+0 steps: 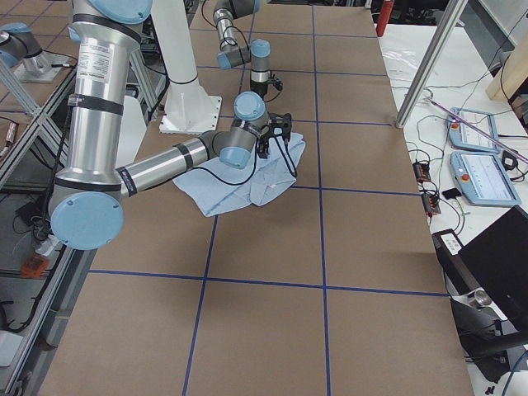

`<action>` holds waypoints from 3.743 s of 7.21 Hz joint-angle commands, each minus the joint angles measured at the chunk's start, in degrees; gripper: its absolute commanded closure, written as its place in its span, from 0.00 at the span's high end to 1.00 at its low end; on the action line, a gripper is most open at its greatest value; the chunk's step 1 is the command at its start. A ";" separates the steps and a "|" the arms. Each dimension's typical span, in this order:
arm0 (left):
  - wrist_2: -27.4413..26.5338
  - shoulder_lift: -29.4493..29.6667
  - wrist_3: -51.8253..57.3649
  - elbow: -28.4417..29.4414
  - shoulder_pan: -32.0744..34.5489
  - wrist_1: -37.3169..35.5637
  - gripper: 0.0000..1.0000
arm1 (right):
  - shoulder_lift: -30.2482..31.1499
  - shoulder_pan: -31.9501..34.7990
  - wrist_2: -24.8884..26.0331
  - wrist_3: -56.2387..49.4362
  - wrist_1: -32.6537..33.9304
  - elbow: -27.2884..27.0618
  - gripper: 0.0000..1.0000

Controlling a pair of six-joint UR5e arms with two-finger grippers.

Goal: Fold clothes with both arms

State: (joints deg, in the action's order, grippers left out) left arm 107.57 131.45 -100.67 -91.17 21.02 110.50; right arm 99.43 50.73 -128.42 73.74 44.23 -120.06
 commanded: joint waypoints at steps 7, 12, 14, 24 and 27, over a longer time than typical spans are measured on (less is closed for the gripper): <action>-0.52 8.34 19.09 29.82 21.31 13.48 0.00 | -2.93 -0.19 2.21 0.00 0.15 4.75 1.00; -9.66 12.34 20.51 41.68 22.57 30.74 0.43 | -3.54 -0.36 2.73 0.00 0.24 5.10 1.00; -9.40 12.43 23.76 41.25 23.44 30.83 1.00 | -5.56 -1.32 3.52 -0.09 0.94 5.71 1.00; 3.96 -11.83 27.38 -4.99 23.20 6.57 1.00 | -37.46 -34.62 42.87 -13.27 45.51 10.18 1.00; 3.79 -12.18 27.37 -4.28 22.14 7.01 1.00 | -38.88 -38.85 44.31 -14.06 45.68 12.13 1.00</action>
State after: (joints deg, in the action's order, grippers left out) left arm 111.45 119.42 -73.24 -95.65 43.82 117.25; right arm 60.76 13.45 -84.59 59.98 89.75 -108.32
